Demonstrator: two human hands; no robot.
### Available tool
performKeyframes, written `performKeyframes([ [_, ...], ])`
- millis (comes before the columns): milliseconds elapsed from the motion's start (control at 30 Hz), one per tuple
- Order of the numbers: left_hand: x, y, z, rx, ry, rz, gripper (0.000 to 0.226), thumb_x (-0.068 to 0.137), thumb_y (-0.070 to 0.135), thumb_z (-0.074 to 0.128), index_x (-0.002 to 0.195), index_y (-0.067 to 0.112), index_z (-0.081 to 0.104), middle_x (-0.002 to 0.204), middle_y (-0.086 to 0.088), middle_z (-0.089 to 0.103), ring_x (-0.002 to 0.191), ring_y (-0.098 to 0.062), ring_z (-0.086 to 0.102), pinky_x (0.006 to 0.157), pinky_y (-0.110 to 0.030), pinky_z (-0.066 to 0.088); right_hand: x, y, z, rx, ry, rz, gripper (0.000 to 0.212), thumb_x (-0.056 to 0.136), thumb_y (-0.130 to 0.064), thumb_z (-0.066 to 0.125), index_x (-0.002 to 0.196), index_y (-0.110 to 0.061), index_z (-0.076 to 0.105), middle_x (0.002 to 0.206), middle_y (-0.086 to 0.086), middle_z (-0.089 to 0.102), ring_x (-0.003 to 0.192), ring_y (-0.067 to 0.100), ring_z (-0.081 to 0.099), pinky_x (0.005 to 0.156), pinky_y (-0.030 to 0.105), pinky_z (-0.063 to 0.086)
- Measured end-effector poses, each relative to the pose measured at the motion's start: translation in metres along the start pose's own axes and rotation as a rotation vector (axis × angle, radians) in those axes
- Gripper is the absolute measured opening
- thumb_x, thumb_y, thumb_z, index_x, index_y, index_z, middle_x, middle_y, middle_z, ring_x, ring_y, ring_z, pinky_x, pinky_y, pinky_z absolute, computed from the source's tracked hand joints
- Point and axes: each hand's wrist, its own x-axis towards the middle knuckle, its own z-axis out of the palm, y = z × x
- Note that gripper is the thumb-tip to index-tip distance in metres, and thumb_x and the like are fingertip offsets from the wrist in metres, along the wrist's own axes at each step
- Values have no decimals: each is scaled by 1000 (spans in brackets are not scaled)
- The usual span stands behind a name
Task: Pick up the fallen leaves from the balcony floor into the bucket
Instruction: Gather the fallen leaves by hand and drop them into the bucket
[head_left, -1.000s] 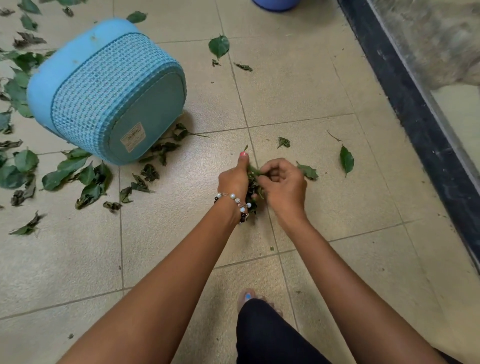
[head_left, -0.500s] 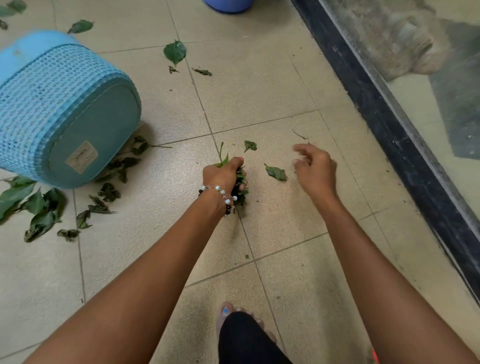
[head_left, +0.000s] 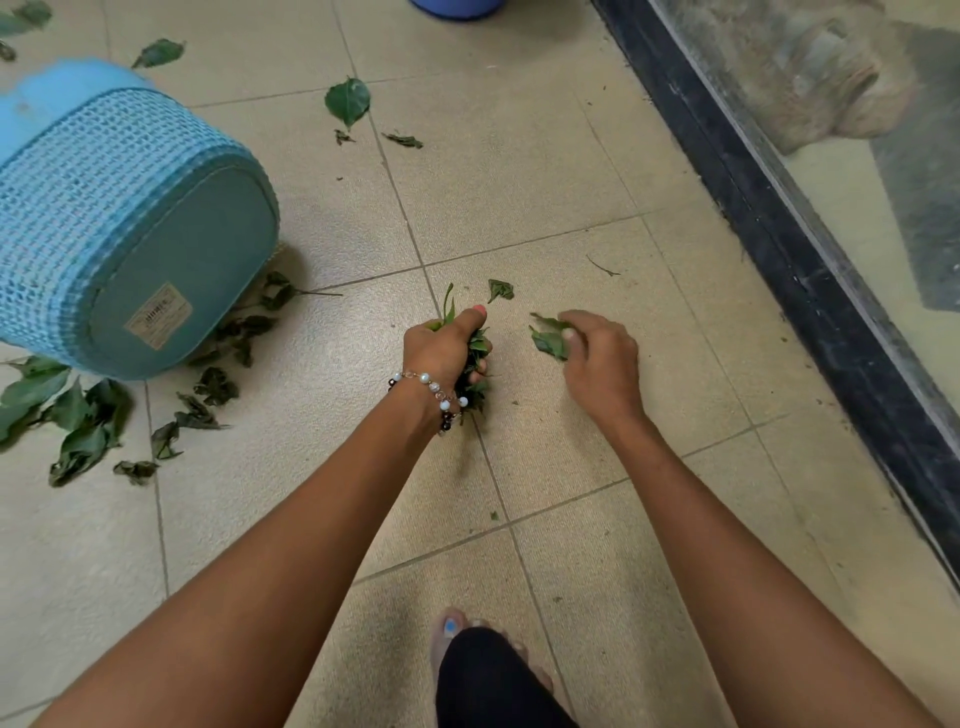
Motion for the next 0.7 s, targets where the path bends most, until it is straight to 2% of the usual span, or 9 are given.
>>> performKeyframes([
  [100,0,0,-5,-23,20,-12,23,88,21,69,77,6,57,55,-7,59,39,-17,44,36,-18,34,-15,-6,17,-211,-127,-170,43,94,-24,58,137,-23,52,143,8,48,127,30,41,103,43,40],
  [200,0,2,-10,-45,39,-15,22,88,20,69,79,4,57,56,-9,58,38,-17,44,35,-17,33,-14,-4,24,-245,-116,-212,41,95,-3,52,133,-15,57,134,9,57,115,26,48,90,34,45],
  [267,1,4,-13,-50,48,-10,22,88,19,69,79,3,57,56,-9,58,37,-17,45,34,-16,33,-1,-8,19,-282,-114,-270,32,94,-3,53,123,-11,65,115,7,67,100,22,53,81,28,46],
  [367,2,9,-19,-64,59,-5,22,88,19,69,78,4,56,53,-7,58,36,-16,45,34,-16,33,24,-28,5,36,-39,-173,21,91,-9,61,109,-5,72,98,5,73,86,17,64,87,25,50],
  [467,4,14,-26,-76,69,-8,25,87,20,70,75,4,55,55,-9,58,36,-17,44,35,-16,33,46,-48,9,137,-4,-128,25,90,-1,60,111,-8,72,107,6,73,98,18,67,90,18,46],
  [533,6,16,-30,-85,72,-16,26,87,20,70,74,5,55,55,-10,57,37,-17,44,35,-16,33,52,-53,24,-48,-161,-239,35,92,-2,57,125,-12,64,128,10,63,118,26,57,102,27,40],
  [600,9,17,-33,-86,80,-27,25,86,21,71,76,4,55,55,-10,57,36,-17,42,35,-17,33,51,-50,37,-314,-300,-366,47,96,-3,49,140,-16,49,148,12,43,136,32,38,112,39,33],
  [633,11,18,-35,-86,82,-32,25,86,21,71,76,4,56,55,-10,57,35,-17,42,35,-17,33,48,-47,41,-364,-314,-398,49,96,-2,46,143,-17,45,151,12,39,138,32,33,112,40,32],
  [700,15,18,-36,-91,83,-39,25,87,21,70,76,4,56,53,-9,56,33,-15,40,35,-17,33,42,-39,45,-393,-255,-418,48,96,-1,44,142,-13,45,145,13,43,132,29,36,104,37,39],
])
